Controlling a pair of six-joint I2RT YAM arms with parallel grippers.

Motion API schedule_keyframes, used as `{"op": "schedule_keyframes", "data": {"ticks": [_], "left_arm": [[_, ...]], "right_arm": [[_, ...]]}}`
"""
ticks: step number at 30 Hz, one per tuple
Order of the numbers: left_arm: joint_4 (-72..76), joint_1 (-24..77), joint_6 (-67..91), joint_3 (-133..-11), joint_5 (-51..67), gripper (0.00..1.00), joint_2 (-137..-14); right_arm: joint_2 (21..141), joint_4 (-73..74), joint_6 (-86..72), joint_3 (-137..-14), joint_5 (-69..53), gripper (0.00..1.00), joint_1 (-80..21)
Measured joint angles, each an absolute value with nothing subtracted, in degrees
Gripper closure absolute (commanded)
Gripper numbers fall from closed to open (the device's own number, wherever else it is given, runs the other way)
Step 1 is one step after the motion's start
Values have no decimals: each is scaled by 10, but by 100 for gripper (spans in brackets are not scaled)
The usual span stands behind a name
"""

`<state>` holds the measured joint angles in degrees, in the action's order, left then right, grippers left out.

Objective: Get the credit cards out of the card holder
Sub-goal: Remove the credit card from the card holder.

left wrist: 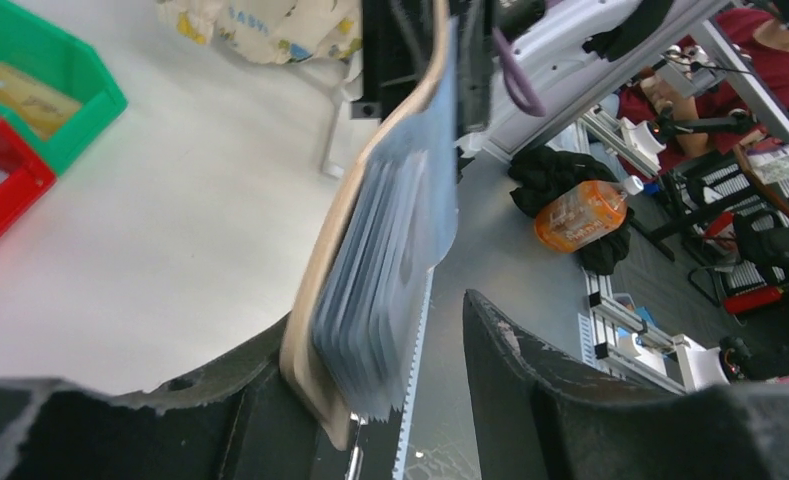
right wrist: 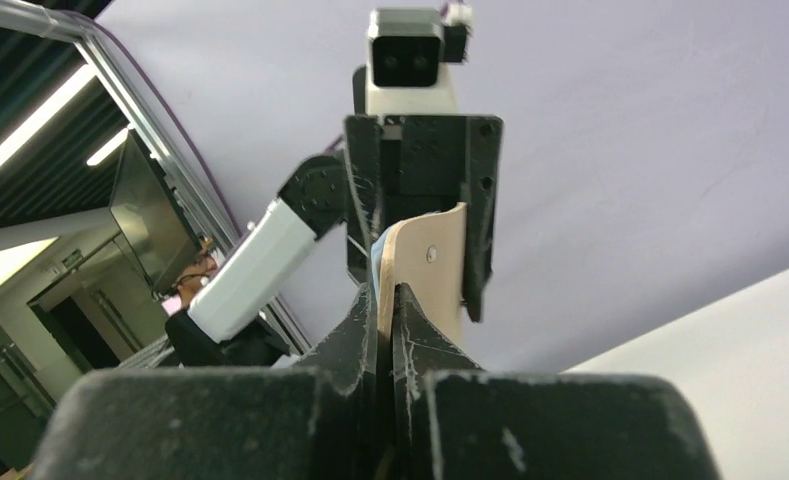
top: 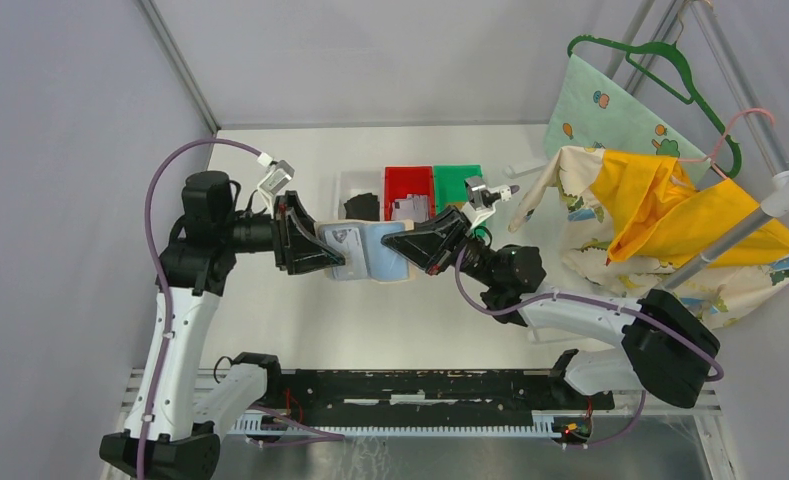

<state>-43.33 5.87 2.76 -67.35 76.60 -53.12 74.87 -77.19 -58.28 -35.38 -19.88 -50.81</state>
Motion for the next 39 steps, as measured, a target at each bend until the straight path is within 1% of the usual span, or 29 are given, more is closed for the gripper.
{"op": "schedule_keyframes", "data": {"ticks": [7,11,14,21,32,37,39], "left_arm": [[-235,59,236,-582,711,42,-473],[-173,59,294,-578,706,43,-455],[-144,59,322,-577,711,46,-450],[-125,60,347,-577,721,54,-448],[-118,62,351,-547,703,52,-440],[-140,63,343,-547,683,58,-448],[-147,63,341,-547,677,59,-450]], "right_arm": [[763,-816,-584,-354,-148,100,-526],[768,-836,-585,-354,-130,100,-528],[775,-855,-590,-354,-123,100,-528],[789,-871,-594,-354,-113,100,-530],[801,-878,-594,-356,-110,100,-539],[801,-879,-594,-356,-111,100,-540],[801,-879,-595,-356,-110,100,-540]]}}
